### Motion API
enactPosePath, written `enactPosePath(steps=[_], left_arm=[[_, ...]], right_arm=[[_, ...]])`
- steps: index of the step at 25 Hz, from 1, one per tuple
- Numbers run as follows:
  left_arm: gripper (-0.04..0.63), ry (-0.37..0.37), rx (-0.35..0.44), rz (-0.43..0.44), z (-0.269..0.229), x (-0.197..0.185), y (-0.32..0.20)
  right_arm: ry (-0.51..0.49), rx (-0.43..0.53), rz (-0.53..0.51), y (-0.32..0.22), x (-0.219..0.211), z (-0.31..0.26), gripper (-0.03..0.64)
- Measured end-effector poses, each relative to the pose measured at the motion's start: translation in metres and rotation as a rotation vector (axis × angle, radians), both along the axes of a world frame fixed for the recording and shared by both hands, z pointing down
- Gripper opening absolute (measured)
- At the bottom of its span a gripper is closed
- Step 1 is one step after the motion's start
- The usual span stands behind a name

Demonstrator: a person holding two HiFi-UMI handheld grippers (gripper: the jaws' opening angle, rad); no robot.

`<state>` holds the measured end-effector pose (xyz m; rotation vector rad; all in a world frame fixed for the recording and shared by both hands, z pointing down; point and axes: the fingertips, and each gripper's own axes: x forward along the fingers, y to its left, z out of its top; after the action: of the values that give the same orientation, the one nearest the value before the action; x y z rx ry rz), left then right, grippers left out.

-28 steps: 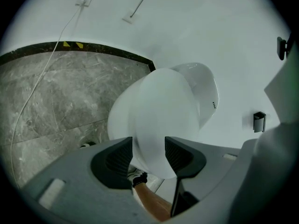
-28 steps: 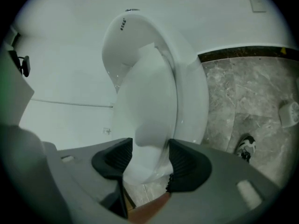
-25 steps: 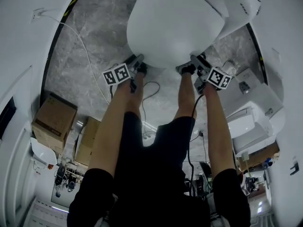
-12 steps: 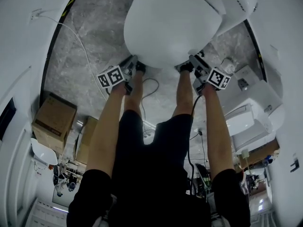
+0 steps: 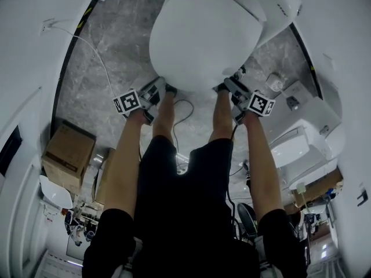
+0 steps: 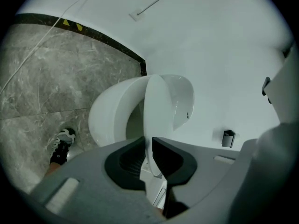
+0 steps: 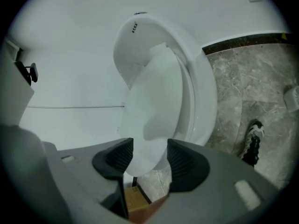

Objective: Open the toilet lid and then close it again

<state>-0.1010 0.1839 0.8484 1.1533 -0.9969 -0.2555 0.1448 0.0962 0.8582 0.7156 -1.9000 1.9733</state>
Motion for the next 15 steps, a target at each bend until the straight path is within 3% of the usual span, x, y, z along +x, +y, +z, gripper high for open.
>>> enactPosePath(steps=[6,9,12,15], left_arm=[[0.034,0.044,0.04,-0.004,-0.035,0.003,-0.007],[0.034,0.063,0.069,-0.004,-0.056,0.005,-0.013],[0.034,0.034,0.051,-0.003,-0.074,0.004,-0.013],[0.034,0.055,0.088,-0.037,-0.097,0.006,-0.023]], right_arm=[[-0.02,-0.06,0.089,0.001,0.004,-0.024,0.216],[0.029,0.018,0.07,-0.008,0.008,-0.038,0.216],[0.139,0.146,-0.047,-0.014,0.01,-0.055,0.216],[0.266,0.361,-0.292,-0.02,-0.003,-0.087,0.216]])
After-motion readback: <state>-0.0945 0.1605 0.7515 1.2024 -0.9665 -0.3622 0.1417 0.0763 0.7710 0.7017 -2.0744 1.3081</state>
